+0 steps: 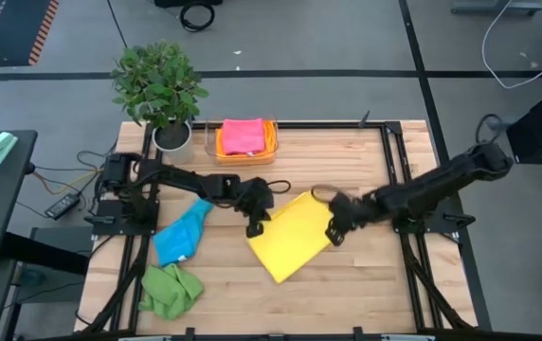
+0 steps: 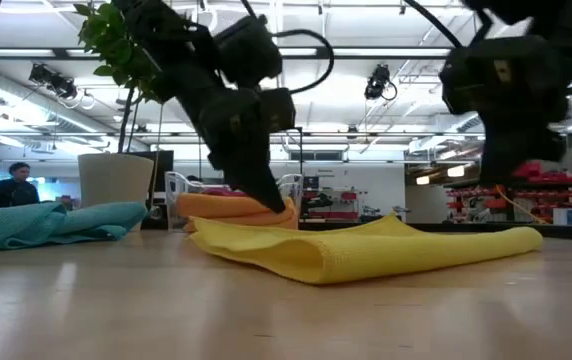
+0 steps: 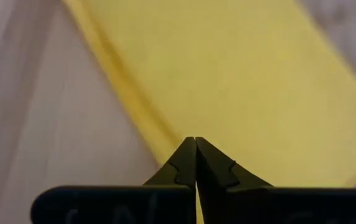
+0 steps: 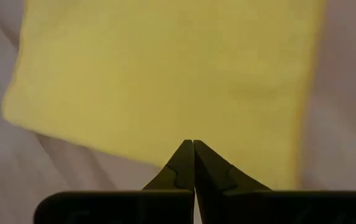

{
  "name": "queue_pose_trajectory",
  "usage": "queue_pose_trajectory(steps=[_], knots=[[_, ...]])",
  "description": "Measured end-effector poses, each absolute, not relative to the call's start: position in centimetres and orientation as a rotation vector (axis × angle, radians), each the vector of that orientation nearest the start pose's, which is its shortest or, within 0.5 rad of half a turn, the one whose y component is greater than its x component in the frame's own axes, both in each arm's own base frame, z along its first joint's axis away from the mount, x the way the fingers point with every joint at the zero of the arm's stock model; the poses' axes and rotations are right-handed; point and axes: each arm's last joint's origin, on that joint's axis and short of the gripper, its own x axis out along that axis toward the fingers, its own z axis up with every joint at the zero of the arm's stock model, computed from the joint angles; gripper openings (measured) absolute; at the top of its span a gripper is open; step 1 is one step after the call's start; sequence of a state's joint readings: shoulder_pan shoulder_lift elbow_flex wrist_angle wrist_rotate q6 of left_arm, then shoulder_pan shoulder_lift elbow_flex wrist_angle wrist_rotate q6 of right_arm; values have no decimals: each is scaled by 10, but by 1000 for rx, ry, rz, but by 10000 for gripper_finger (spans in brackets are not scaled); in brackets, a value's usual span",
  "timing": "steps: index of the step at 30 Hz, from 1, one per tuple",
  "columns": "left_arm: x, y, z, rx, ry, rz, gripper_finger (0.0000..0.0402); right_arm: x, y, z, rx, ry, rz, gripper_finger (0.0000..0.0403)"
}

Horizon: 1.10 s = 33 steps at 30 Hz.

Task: Fold microfiber towels
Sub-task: Fold the yellow microfiber cloth

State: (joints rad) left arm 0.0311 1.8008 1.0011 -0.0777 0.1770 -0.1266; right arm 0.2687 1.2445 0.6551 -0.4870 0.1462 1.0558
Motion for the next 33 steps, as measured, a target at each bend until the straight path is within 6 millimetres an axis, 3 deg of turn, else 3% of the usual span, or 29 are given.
queue_pose_trajectory(steps=[3,6,10,15,21,26,29,33], knots=[[360,7,143,-233,883,-114,5,214,73,164,774,982,-488,5],[360,3,124,-269,952,-111,8,219,79,147,758,1001,-554,5],[363,-7,111,-343,989,-114,5,219,76,130,695,1081,-612,5],[367,-30,112,-407,984,-144,9,217,63,128,559,1176,-586,5],[385,-51,130,-407,833,-241,5,218,16,139,391,1191,-590,5],[399,-46,146,-403,717,-250,18,225,-22,168,381,1089,-586,5],[403,-41,152,-406,689,-241,10,225,-25,189,410,1008,-514,5],[402,-40,154,-391,697,-281,8,217,-3,206,435,953,-405,5]])
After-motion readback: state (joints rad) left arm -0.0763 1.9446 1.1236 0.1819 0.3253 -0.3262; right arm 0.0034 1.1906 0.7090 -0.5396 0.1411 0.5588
